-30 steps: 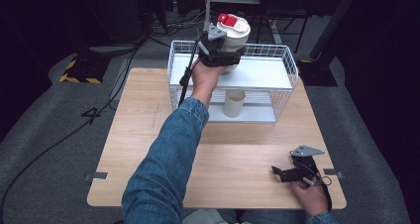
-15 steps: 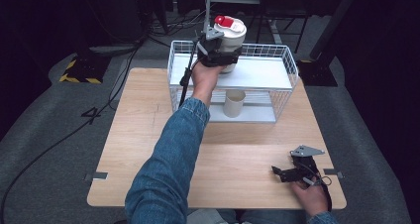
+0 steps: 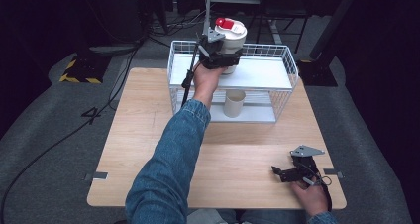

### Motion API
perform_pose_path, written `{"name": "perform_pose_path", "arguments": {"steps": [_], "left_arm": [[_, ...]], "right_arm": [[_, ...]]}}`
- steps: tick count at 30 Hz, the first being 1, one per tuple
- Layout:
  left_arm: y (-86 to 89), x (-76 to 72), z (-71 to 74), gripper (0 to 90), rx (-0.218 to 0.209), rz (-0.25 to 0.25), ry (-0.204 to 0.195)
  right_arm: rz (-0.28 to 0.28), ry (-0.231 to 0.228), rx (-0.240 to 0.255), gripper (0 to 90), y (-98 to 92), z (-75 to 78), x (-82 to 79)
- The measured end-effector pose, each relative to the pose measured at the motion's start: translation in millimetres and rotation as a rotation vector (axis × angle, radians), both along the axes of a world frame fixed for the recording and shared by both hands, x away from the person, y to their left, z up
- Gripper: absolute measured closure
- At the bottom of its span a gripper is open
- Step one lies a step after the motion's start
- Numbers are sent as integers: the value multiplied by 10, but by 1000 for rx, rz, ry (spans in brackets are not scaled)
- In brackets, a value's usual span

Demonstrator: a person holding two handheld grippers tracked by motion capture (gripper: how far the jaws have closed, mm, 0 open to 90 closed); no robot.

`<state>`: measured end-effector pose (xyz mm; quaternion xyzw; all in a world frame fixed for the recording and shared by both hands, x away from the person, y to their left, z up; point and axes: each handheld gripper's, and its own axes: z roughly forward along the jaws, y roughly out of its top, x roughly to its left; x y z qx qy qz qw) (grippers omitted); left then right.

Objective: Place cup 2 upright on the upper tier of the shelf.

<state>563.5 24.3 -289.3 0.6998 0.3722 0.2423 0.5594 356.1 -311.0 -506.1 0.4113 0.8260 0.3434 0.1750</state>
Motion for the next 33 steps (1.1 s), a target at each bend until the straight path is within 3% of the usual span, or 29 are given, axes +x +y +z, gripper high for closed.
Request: {"name": "perform_pose_path", "arguments": {"steps": [5,14,29,33], "left_arm": [[-38,-3,-41,133,28,9,3],[11,-12,-73,133,-8,10,12],[6,-19,-66,128,-2,14,14],[19,-41,-37,7,7,29,-8]], "right_arm": [[0,0,0,2,0,0,0],[0,-1,0,2,1,0,-1],[0,-1,-1,2,1,0,-2],[0,-1,0,2,1,0,-1]]}}
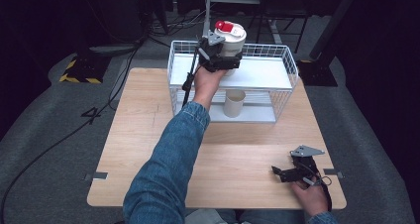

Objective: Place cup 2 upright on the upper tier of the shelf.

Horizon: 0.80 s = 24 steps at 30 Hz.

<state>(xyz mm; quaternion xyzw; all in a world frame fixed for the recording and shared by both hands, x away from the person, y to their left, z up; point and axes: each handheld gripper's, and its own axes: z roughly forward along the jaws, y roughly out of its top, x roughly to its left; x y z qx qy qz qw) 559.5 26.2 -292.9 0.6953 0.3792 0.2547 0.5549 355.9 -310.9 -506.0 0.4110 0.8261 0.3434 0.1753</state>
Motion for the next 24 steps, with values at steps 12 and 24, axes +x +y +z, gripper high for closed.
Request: {"name": "perform_pose_path", "arguments": {"steps": [12,24], "left_arm": [[146,-196,131,0,4,-12,-8],[309,-526,228,0,-16,-54,-5]], "right_arm": [[1,0,0,2,-1,0,2],[1,1,0,2,-1,-1,2]]}}
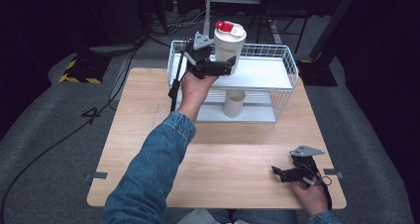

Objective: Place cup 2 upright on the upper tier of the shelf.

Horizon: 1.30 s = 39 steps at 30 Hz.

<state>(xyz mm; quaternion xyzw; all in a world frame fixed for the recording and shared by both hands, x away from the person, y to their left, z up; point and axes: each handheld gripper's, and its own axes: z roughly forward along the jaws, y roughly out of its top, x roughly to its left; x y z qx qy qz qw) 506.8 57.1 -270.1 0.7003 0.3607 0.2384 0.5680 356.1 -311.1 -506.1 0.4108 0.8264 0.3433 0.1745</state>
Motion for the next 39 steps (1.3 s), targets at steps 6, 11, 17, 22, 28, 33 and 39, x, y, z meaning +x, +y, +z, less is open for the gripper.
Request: {"name": "perform_pose_path", "arguments": {"steps": [6,11,17,22,28,33,39], "left_arm": [[166,-289,46,0,6,-17,-19],[315,-501,34,0,6,-17,-20],[445,-718,9,0,38,-8,-24],[541,-947,-53,0,78,-14,-35],[670,-1147,-148,0,82,-30,-15],[783,-1283,-256,0,82,-44,7],[908,-1463,-420,0,124,-55,14]], "right_arm": [[2,-1,-2,2,-2,0,1],[2,0,-2,2,-2,0,2],[5,0,-1,2,0,0,9],[5,1,-1,2,1,0,9],[5,1,-1,2,0,0,9],[6,0,-1,2,0,0,9],[6,1,-1,2,0,0,9]]}}
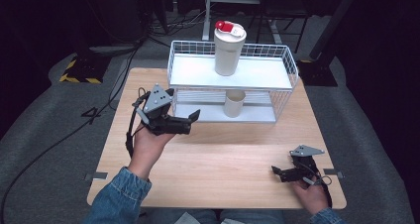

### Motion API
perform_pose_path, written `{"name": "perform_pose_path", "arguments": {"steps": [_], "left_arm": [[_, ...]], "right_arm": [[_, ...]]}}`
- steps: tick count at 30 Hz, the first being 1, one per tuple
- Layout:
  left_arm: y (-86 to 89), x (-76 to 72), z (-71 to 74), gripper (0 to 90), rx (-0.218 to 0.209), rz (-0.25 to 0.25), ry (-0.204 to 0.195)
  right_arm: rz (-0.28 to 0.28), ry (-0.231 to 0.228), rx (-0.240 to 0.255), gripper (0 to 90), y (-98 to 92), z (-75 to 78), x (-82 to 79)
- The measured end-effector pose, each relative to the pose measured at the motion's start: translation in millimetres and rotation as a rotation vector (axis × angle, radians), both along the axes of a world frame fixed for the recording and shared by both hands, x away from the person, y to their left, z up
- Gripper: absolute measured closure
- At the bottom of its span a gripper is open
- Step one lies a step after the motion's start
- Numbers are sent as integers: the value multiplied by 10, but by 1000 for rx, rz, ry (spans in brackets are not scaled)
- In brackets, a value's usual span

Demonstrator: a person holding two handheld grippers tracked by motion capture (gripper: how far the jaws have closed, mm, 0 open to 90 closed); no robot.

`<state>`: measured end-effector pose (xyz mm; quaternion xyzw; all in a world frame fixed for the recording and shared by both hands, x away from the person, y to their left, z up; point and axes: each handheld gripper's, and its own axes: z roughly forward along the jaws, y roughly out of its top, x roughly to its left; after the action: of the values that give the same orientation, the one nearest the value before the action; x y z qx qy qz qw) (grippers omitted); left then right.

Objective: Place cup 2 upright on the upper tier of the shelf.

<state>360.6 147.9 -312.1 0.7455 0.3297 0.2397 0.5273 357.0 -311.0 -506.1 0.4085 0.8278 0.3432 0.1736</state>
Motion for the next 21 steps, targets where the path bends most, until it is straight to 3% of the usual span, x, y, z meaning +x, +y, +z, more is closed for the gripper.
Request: {"name": "perform_pose_path", "arguments": {"steps": [9,15,21], "left_arm": [[163,-247,-259,0,57,7,2],[231,-353,-442,0,25,-10,57],[263,-424,-690,2,70,-6,110]], "right_arm": [[0,0,0,2,0,0,0],[0,0,0,2,0,0,0],[0,0,0,2,0,0,0]]}}
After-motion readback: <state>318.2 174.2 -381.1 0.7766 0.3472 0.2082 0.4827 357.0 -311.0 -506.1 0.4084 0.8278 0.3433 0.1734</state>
